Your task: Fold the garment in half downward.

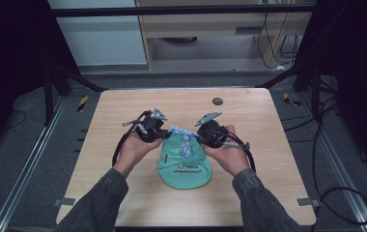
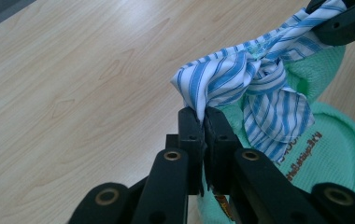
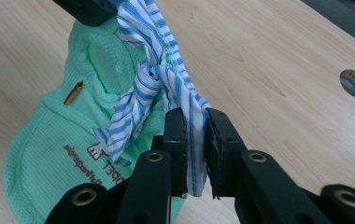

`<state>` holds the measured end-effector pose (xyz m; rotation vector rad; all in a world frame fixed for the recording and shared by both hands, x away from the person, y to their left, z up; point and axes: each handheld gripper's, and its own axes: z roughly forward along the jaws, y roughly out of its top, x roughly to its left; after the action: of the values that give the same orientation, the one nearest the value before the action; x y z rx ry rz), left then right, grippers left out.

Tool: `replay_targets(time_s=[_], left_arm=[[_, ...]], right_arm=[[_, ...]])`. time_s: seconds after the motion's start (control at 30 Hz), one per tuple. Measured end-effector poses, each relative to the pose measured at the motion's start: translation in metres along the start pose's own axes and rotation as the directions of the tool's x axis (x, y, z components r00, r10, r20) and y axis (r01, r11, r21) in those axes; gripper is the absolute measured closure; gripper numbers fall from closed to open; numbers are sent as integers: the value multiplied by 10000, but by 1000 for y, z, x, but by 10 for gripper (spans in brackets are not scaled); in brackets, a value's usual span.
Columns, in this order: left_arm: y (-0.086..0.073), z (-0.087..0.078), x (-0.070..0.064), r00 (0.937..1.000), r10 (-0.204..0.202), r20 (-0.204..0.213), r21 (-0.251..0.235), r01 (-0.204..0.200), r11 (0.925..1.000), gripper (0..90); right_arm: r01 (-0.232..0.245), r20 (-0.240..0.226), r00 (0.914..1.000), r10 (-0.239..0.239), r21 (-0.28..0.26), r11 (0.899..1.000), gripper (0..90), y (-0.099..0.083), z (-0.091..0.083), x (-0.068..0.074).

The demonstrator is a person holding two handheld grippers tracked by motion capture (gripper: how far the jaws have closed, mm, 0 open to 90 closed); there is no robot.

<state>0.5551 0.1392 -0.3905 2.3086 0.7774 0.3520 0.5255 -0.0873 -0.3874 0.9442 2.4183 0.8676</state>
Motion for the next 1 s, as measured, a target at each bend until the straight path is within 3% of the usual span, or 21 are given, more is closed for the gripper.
replay_targets(time_s=[0.5, 1.0], left_arm=[[-16, -5, -18, 9995, 304, 84, 57, -305, 9995, 845], [-31, -1, -38, 9985, 189, 506, 181, -199, 9996, 842]], right_arm=[[195, -153, 9997, -195, 39, 9998, 793, -15, -5, 15], [470, -315, 9984, -464, 175, 9987, 788, -27, -13, 24]])
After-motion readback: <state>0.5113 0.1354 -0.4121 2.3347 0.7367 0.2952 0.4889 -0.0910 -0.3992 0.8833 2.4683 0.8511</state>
